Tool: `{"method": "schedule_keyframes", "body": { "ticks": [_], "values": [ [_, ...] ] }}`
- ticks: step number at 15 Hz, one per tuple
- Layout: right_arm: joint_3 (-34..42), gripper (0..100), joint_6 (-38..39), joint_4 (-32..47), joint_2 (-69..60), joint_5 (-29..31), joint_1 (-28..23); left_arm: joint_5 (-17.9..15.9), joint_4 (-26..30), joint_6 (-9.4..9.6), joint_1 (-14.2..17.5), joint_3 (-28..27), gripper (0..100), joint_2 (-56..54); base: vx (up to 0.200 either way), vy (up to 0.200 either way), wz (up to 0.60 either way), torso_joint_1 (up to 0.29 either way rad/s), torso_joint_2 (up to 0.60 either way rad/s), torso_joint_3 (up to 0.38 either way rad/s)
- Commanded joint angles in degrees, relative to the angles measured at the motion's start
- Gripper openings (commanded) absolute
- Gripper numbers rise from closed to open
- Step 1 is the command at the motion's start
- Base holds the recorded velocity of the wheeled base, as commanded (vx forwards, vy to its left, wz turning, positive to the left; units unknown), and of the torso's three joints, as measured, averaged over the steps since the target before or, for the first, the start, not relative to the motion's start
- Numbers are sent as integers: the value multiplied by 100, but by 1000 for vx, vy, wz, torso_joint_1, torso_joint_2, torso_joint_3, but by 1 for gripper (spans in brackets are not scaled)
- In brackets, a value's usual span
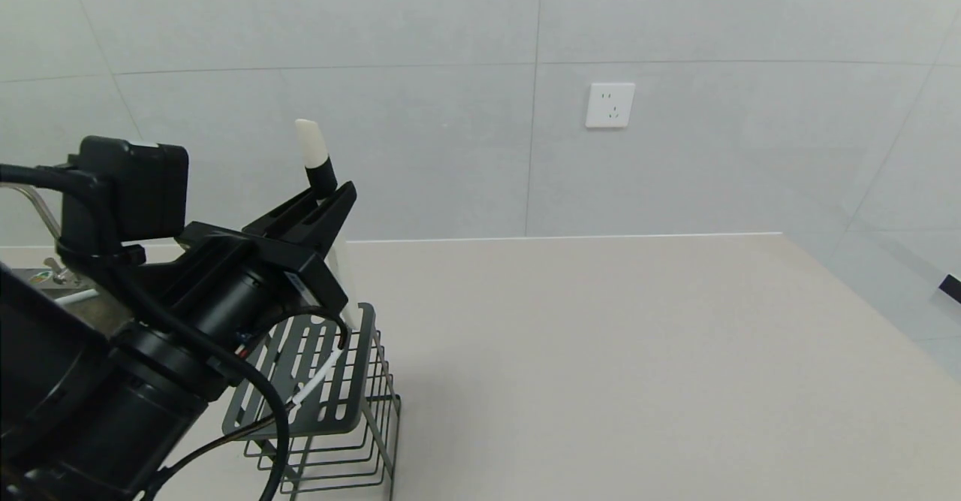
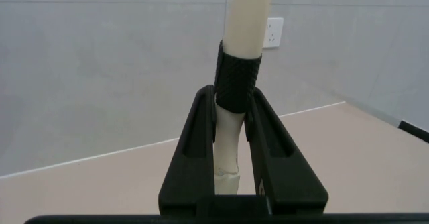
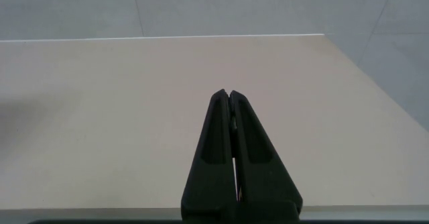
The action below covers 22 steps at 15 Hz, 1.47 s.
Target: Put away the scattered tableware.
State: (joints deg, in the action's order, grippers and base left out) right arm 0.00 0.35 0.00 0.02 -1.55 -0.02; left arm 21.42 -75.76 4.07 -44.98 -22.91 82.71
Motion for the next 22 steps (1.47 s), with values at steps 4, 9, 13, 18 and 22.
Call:
{"method": "schedule_keyframes", "body": {
  "ticks": [4,9,13,18,22],
  "values": [
    [0,0,0,0,-2,-3,2,196,0,-108,42,5,0,201,0,0,0,0,0,0],
    [0,0,0,0,-2,-3,2,205,0,-108,209,32,0,201,0,0,0,0,0,0],
    [0,0,0,0,-2,-3,2,178,9,-126,200,32,0,236,0,0,0,0,0,0],
    [0,0,0,0,6,-3,-6,161,9,-161,200,32,0,298,0,0,0,0,0,0],
    [0,0,0,0,-2,-3,-6,134,9,-161,209,41,0,324,0,0,0,0,0,0]
  ]
}}
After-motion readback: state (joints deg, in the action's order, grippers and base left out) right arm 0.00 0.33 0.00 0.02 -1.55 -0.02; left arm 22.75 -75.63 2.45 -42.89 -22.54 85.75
